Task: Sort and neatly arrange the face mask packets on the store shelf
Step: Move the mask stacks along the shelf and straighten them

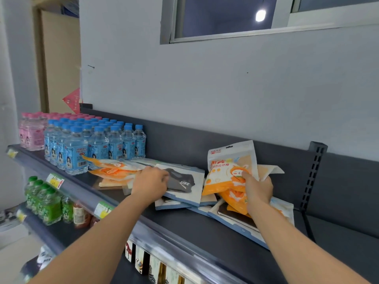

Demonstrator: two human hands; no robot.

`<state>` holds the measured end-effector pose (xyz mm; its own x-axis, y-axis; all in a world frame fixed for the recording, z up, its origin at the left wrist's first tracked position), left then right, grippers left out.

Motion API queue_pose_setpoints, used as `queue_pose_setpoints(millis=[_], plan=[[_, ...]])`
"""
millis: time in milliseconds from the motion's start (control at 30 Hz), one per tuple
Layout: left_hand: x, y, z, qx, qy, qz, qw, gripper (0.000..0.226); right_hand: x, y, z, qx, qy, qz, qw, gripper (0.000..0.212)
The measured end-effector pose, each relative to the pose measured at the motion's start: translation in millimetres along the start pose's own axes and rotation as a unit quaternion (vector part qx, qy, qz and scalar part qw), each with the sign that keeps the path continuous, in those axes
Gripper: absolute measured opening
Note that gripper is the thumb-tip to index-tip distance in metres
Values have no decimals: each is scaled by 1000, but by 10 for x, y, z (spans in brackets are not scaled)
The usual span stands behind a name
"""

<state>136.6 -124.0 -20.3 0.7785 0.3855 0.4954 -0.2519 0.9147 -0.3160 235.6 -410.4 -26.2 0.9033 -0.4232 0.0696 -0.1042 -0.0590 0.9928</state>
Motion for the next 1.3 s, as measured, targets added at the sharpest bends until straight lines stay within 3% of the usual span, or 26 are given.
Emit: queue_pose_setpoints(millis=[67,133,300,433,567,633,767,933,1167,1300], plan=[[-17,125,-40,50,34,90,994,49,26,-12,7,1,8,-2,1000,44],[-72,147,-115,16,83,154,984,58,56,-13,6,2,16,-4,1000,43],[-144,34,-50,-94,37,229,968,50,109,-54,-12,0,39,-7,999,42],[-246,3,-117,-179,55,292,938,62,126,-96,-3,-10,62,-10,998,44],[-355,-1,-148,-318,40,376,870,37,132,-74,19,-26,93,8,995,52],[-379,-6,-164,-374,29,399,837,40,129,-72,-15,-36,120,19,992,59],[-367,-86,-185,-431,15,388,815,35,54,-59,-129,-91,185,55,977,80],[-308,-99,-150,-461,-13,345,817,48,-77,15,-188,-121,240,77,960,78],[-245,-16,88,-478,-102,301,819,48,-213,280,24,-52,160,123,978,57],[-234,-81,255,-497,-115,260,820,42,-301,409,149,39,148,85,984,43]])
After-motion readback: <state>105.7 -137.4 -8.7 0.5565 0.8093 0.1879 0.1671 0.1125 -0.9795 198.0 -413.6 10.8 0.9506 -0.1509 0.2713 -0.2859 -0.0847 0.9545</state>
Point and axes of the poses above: each hand's wrist, its own x-axis towards the middle knuckle, its own z-axis out of the back of the hand, y = z × x, the point moved 7 cm from there along x, towards the middle knuckle, and after that the axes turned 9 degrees about -y, right-handed, at the moved point
